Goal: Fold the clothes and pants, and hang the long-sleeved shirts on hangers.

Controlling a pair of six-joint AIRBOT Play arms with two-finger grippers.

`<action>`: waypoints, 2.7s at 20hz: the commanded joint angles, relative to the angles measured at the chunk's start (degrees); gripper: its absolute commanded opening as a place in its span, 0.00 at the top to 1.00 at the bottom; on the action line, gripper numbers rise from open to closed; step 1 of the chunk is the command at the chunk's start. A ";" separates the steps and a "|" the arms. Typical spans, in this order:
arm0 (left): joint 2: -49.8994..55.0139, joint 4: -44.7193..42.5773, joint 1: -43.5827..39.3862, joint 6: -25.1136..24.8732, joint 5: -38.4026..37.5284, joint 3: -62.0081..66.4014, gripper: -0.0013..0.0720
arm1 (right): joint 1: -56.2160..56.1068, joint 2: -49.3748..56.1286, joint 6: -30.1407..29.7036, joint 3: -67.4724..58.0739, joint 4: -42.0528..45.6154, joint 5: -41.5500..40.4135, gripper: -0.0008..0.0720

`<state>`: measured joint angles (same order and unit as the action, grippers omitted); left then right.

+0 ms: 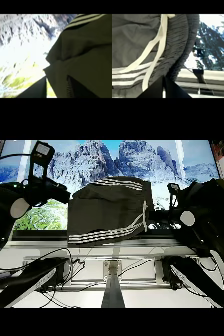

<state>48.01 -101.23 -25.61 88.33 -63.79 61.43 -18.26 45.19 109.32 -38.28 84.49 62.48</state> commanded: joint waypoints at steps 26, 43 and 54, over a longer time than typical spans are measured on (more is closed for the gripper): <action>6.08 38.38 49.59 -27.04 -8.92 -39.23 0.29 | -0.04 -1.79 -5.31 3.10 -0.61 -6.12 0.97; 22.47 43.91 39.19 -33.99 -13.53 -24.96 0.97 | -0.04 -1.79 -12.09 0.57 -0.70 -17.00 0.97; 15.76 56.50 42.69 -30.47 -1.70 41.64 0.97 | -0.07 -3.48 -18.99 -34.32 -5.62 -30.38 0.97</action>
<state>66.87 -46.83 15.18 56.71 -71.83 88.55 -18.28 42.72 91.00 -64.05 82.35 32.27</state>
